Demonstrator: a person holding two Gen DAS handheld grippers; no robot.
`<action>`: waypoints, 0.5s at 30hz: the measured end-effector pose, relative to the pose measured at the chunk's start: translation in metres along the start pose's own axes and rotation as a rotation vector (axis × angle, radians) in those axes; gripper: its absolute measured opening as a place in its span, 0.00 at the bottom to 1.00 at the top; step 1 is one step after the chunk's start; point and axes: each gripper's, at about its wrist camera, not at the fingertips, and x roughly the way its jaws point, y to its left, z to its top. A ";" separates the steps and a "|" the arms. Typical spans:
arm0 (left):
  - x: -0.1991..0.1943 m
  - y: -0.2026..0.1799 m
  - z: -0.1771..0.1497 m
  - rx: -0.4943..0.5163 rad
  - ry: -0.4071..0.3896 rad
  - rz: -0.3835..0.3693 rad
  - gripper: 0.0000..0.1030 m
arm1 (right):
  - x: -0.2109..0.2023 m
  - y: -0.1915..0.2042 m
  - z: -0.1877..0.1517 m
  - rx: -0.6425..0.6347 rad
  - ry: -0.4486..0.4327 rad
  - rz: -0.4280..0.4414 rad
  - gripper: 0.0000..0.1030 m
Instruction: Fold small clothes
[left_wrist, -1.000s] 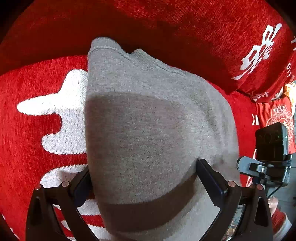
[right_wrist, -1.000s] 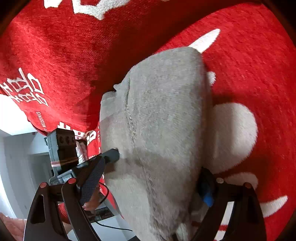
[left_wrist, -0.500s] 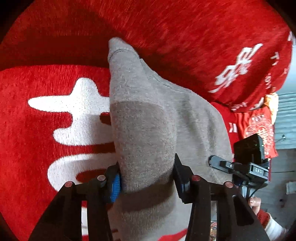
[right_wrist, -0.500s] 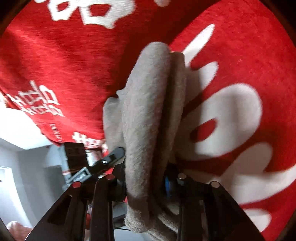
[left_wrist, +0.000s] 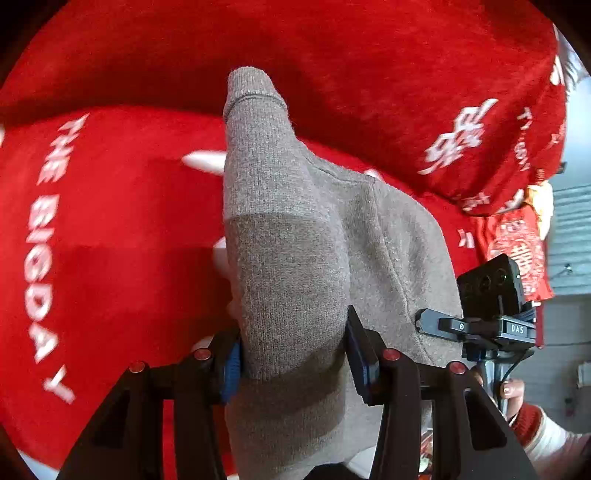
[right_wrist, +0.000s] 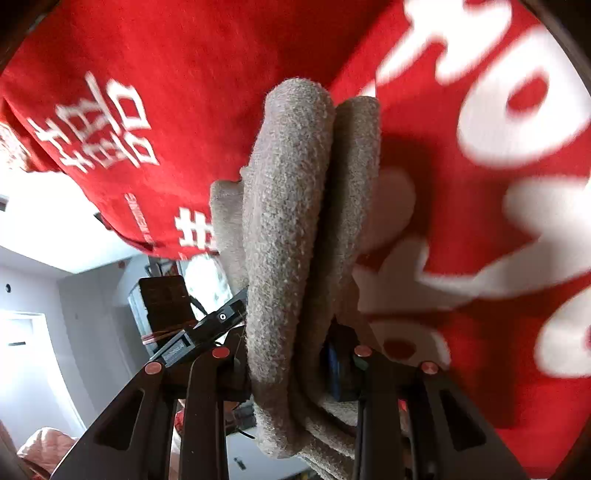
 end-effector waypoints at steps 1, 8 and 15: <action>-0.001 0.014 -0.009 -0.017 0.010 0.023 0.48 | 0.014 -0.003 -0.004 0.007 0.021 -0.015 0.31; -0.002 0.073 -0.038 -0.121 0.003 0.117 0.48 | 0.052 -0.028 -0.013 0.056 0.010 -0.191 0.42; -0.038 0.057 -0.032 -0.029 -0.112 0.225 0.48 | 0.025 -0.005 -0.007 -0.013 -0.081 -0.298 0.23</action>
